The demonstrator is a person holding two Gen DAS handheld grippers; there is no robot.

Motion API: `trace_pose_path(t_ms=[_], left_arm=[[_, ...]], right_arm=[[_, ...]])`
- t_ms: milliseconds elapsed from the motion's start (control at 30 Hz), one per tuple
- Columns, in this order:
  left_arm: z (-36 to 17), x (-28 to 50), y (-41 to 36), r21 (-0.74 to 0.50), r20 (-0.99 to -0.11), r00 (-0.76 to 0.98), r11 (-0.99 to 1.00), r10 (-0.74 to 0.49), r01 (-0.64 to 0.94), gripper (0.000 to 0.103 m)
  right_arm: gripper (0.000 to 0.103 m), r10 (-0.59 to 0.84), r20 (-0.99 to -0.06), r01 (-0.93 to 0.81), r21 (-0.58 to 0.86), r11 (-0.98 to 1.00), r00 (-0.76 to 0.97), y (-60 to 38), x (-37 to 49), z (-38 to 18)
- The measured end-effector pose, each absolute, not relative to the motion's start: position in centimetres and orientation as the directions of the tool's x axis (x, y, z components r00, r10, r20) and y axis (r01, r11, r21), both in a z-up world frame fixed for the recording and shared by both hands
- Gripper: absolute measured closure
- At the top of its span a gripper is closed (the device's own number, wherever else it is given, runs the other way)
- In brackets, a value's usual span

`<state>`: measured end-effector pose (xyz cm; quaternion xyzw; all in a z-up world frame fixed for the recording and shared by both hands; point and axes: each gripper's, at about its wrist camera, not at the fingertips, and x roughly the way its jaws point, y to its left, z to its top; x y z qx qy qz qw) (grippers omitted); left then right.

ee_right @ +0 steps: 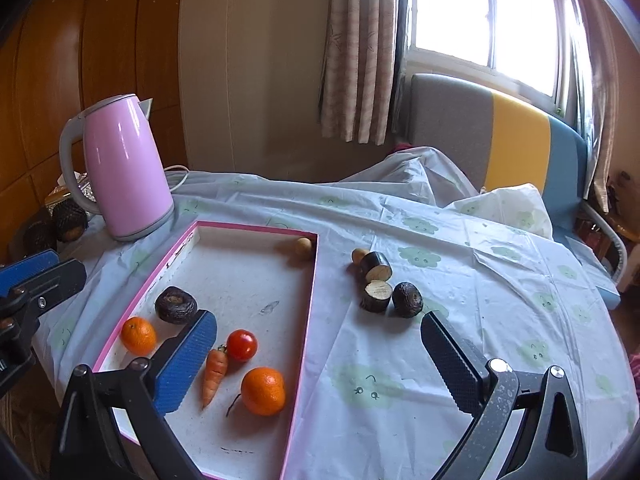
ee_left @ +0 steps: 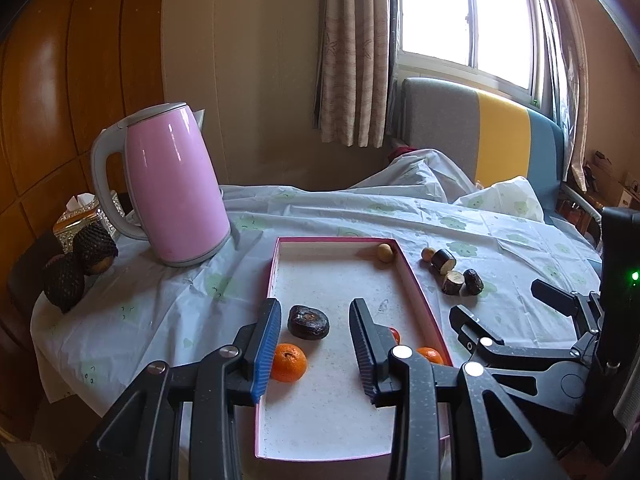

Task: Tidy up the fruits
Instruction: 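Move both open tools toward the cut dark vegetable pieces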

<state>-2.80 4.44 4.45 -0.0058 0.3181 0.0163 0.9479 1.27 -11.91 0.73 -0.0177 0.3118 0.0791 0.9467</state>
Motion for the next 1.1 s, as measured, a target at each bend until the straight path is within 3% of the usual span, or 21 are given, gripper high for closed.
trace_pose_path(t_ms=[1100], left_arm=[[1.2, 1.2, -3.8, 0.042, -0.705, 0.703, 0.984, -0.095, 0.175, 0.066]], right_arm=[[0.001, 0.089, -0.676, -0.046, 0.081, 0.996, 0.732, -19.3, 3.6, -2.8]])
